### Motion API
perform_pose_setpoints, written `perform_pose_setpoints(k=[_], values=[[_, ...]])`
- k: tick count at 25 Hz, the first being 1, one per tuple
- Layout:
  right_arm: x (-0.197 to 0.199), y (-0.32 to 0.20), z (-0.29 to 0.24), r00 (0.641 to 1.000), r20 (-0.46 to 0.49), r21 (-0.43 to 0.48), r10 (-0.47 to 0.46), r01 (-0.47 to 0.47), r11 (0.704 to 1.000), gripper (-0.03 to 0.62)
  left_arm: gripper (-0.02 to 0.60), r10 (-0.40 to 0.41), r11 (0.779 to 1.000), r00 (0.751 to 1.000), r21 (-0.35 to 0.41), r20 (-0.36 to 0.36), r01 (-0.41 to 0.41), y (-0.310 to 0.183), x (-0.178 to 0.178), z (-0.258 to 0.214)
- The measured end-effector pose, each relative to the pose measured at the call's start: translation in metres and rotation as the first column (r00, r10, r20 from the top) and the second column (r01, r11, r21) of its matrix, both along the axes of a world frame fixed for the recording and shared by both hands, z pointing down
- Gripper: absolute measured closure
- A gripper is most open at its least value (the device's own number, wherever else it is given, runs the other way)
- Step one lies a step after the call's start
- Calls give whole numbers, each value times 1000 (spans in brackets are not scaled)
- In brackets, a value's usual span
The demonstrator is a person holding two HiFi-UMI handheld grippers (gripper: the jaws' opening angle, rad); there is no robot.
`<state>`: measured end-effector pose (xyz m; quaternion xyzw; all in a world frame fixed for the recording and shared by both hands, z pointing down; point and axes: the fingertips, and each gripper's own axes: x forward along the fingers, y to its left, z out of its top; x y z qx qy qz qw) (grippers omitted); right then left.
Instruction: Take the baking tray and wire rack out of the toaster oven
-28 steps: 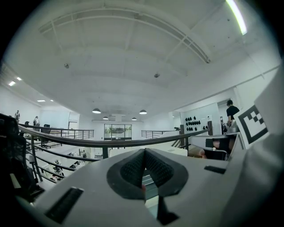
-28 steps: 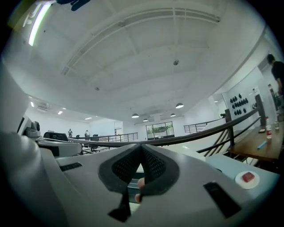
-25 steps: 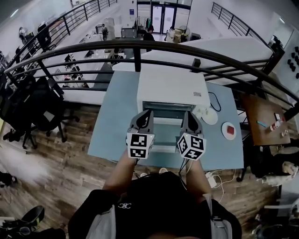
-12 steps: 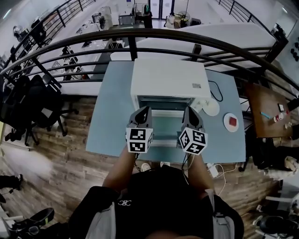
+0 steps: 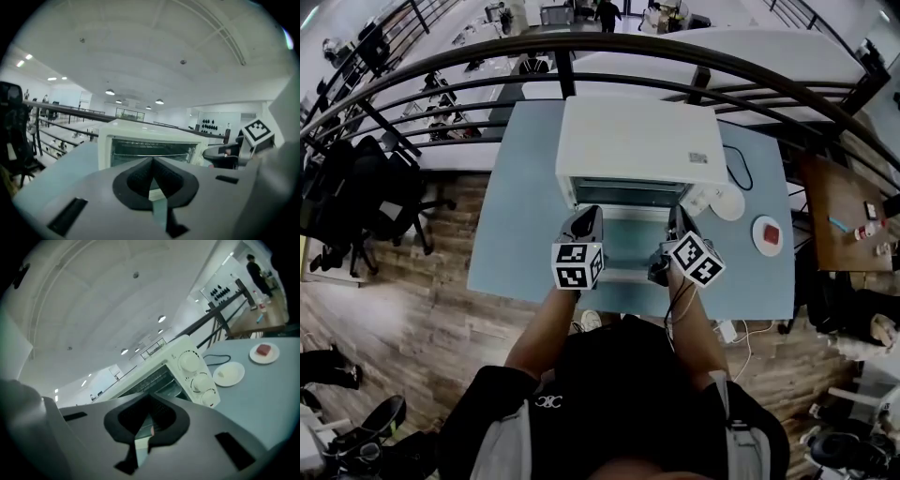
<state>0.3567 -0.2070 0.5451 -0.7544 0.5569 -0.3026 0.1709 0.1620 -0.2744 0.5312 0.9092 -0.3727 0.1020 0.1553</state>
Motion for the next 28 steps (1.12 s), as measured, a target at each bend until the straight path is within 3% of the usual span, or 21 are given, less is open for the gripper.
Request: perform_pose_setpoints(k=[3,5,7,11,13,14,16,20,25,28], values=[[10,-9,15,994,112,29,8,-12,1000,592,572,-48,983,982,-181,-183,15,-6,4,11],[16,-13,24,987,161,40,24,-30,999,592,572,-112,953,943,-302,-313,13,-13,4,18],[21,-17,31,978,203,52,35,-47,998,592,572,-198,911,887,-412,-416,11,-23,2,25],[23,-28,44,949,314,89,20,-50,995,570,571,-355,832,742,-554,-568,-26,-39,-3,35],[25,-35,50,929,371,108,16,-60,992,541,536,-399,814,697,-580,-596,-31,-48,-5,40],[26,-38,52,918,397,116,14,-66,991,525,470,-411,808,686,-588,-601,-31,-52,-4,43],[29,-44,57,897,442,128,16,-80,989,485,442,-440,789,662,-613,-607,-37,-57,-2,51],[37,-51,69,843,537,151,35,-137,979,445,410,-542,727,575,-685,-613,-45,-68,-3,74],[43,-59,88,786,614,130,71,-190,973,421,405,-588,699,542,-714,-600,-32,-85,2,96],[45,-65,97,775,628,129,64,-185,974,421,403,-614,683,510,-729,-602,-38,-91,7,104]])
